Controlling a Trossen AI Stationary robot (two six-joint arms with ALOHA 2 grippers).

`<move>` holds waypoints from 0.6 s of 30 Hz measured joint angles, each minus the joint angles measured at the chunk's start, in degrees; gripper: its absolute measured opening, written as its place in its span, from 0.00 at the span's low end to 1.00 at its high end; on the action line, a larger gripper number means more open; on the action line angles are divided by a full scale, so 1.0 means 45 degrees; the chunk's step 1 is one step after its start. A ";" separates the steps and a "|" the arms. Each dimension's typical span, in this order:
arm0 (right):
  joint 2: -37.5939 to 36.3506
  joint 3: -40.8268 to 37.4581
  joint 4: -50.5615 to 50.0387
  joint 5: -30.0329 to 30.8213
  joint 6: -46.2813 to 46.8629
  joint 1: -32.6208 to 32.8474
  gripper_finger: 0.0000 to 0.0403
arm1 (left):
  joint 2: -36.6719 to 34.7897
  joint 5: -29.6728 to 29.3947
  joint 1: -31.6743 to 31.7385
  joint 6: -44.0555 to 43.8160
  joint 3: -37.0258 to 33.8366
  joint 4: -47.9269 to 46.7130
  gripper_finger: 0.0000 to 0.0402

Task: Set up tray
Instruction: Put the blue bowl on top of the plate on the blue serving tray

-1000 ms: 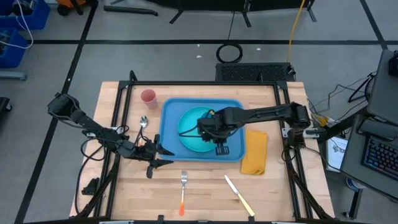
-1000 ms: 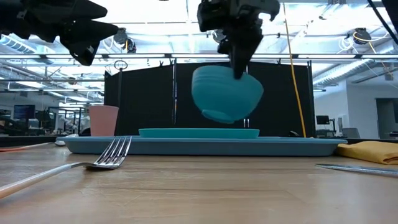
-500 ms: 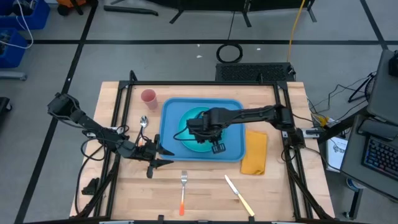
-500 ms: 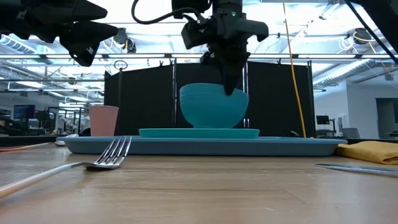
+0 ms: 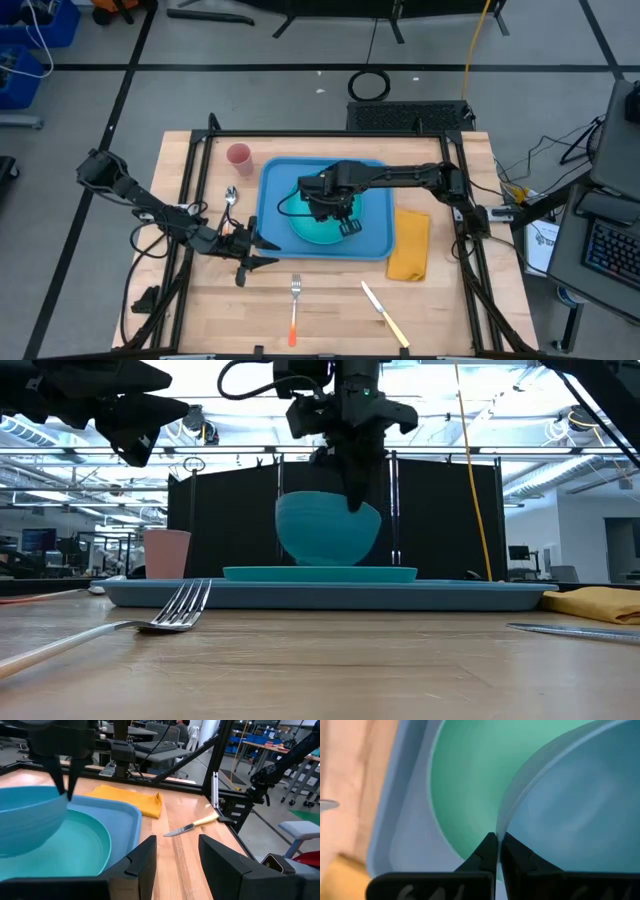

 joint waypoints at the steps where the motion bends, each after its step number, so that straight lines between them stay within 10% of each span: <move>1: 0.0026 0.0000 0.0029 0.0023 -0.0057 0.0000 0.00 | 0.0000 0.0000 0.0000 0.0004 0.0000 -0.0002 0.37; 18: 0.1120 -0.0075 -0.0312 0.0471 -0.0604 0.0176 0.00 | 0.0000 0.0060 -0.0049 0.0236 0.0000 -0.0089 0.37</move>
